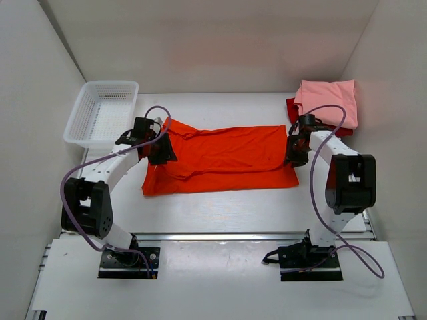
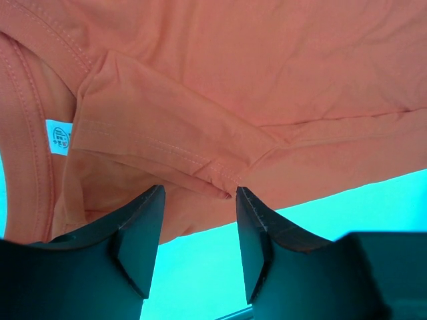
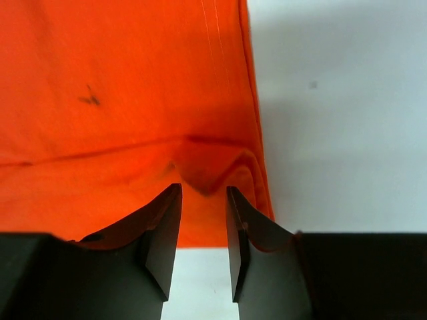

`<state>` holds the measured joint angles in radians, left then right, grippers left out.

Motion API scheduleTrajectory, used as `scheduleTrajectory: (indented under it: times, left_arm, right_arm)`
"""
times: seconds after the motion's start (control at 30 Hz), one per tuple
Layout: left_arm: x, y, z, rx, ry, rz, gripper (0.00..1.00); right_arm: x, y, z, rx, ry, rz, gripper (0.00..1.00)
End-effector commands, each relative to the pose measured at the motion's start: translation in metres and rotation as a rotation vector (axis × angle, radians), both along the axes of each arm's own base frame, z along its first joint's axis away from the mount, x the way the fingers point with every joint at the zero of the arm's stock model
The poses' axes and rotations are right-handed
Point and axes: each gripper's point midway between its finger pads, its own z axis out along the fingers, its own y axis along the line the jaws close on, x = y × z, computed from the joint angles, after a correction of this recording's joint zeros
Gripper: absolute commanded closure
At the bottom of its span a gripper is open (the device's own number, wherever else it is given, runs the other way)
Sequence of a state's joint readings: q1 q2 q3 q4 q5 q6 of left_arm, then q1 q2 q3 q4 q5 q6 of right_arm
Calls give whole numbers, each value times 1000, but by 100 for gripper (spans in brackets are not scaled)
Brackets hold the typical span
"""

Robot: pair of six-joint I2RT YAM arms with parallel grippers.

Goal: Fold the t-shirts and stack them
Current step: Fold the flattened tshirt in 1/3 of the way

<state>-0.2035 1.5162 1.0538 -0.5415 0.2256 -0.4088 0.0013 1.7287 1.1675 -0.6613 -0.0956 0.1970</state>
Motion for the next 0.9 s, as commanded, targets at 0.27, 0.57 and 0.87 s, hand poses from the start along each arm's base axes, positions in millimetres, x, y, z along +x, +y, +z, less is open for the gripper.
scheduleTrajectory:
  times: [0.27,0.57,0.87]
  left_arm:
    - [-3,-14,-20,-10,12,-16,43]
    - [-7,-22,-39,13,46,-34,43]
    - [-17,-35,-58,13,126,-65,35]
  right_arm:
    - [48,-4,12,-22,-109,-7,76]
    - [45,-4,12,-20,-105,-17,100]
    - [45,-2,14,-12,-100,-16,100]
